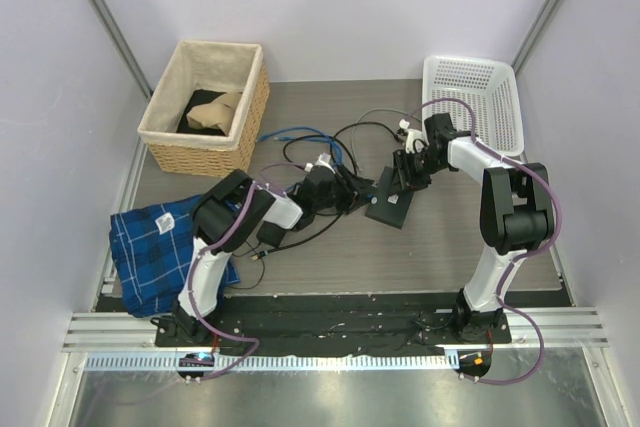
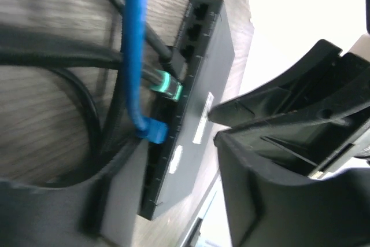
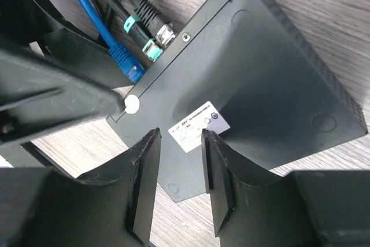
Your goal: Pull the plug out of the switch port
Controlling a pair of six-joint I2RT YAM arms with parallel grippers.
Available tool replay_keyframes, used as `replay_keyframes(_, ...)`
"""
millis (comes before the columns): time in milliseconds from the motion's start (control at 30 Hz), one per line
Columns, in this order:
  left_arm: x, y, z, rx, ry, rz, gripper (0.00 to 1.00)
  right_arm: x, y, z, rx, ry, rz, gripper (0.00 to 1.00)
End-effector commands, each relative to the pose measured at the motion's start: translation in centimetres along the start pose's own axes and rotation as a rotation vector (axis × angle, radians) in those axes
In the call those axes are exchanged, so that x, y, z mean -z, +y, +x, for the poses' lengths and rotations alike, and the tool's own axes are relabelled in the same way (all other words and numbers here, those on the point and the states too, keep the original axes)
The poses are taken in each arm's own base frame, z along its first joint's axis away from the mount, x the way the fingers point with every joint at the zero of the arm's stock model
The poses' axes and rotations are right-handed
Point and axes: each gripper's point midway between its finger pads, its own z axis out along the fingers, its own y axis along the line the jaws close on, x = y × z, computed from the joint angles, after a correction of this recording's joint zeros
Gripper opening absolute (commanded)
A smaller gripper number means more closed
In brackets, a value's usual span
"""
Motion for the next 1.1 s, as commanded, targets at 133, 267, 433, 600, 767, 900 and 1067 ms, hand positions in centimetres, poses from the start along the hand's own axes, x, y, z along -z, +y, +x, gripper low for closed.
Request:
replay_keyframes(133, -0.6, 10.6, 0.8, -0.184, -0.055, -0.175, 0.32, -3.3, -2.5, 8.5, -0.083, 0.283, 0.08, 0.44)
replay_keyframes(267, -0.2, 13.2, 0.3, -0.163, -0.064, -0.222, 0.27, -3.1, -2.4, 8.4, -0.081, 0.28, 0.081, 0.45)
replay_keyframes(433, 1.4, 13.5, -1.6, -0.162, -0.148, -0.334, 0.53, -3.2, -2.4, 8.6, -0.09, 0.293, 0.078, 0.45)
replay_keyframes(600, 1.6, 12.7, -2.2, -0.149, -0.16, -0.376, 0.64, -3.5, -2.4, 8.7, -0.096, 0.299, 0.07, 0.45)
replay_keyframes(767, 2.0, 13.2, -2.0, -0.142, -0.131, -0.491, 0.65, -3.6, -2.5, 8.8, -0.101, 0.303, 0.072, 0.45)
replay_keyframes(900, 3.9, 13.2, -2.1, -0.099, -0.103, -0.512, 0.65, -3.6, -2.3, 8.8, -0.102, 0.307, 0.062, 0.45)
replay_keyframes(1067, 4.9, 13.3, -2.2, -0.063, -0.039, -0.516, 0.63, -3.6, -2.4, 8.8, -0.102, 0.308, 0.065, 0.45)
